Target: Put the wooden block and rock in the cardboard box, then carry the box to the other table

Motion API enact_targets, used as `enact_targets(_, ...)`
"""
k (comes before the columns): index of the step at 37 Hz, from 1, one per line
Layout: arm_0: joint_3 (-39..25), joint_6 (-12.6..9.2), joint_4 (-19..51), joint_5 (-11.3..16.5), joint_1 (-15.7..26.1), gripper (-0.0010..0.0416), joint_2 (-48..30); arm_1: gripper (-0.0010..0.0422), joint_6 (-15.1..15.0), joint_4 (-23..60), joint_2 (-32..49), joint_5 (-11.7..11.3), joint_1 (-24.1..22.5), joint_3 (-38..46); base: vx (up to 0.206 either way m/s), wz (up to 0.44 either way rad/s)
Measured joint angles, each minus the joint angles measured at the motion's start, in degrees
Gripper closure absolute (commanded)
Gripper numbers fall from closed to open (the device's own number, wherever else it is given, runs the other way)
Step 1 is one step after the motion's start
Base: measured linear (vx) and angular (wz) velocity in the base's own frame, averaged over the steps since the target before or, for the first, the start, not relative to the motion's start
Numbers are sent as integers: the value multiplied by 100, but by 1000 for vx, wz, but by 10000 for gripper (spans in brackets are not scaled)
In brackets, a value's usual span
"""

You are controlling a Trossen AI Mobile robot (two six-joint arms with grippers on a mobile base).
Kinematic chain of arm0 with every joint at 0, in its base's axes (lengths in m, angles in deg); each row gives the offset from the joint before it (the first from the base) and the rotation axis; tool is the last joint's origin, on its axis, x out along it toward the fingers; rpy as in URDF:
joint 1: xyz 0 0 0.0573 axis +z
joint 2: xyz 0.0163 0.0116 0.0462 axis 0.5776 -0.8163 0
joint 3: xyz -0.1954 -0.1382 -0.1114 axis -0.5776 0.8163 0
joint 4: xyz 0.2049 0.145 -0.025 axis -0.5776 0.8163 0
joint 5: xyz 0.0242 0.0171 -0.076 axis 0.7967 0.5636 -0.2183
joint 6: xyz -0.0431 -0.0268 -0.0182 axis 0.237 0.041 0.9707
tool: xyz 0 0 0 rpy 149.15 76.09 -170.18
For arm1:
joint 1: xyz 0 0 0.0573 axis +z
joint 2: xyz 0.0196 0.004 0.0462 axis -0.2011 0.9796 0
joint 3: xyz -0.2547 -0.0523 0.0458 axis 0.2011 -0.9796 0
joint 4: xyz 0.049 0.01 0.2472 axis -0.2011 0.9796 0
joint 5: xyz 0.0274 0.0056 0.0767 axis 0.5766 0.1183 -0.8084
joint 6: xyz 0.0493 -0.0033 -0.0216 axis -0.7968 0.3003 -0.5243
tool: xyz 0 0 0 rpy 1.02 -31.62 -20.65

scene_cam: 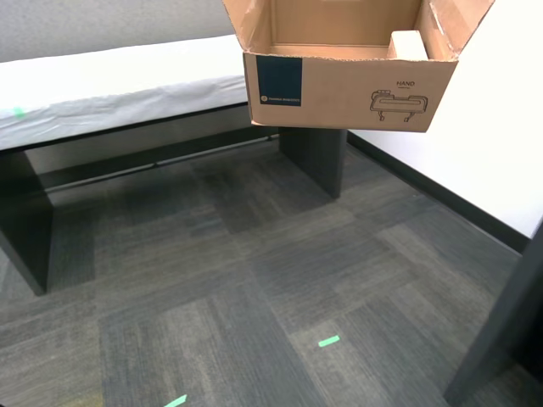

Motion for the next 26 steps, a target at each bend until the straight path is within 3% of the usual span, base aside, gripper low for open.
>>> enact_targets(26,0,-72,-2,9,11,407,0,413,-74,129,0,-9,2,0,110,270)
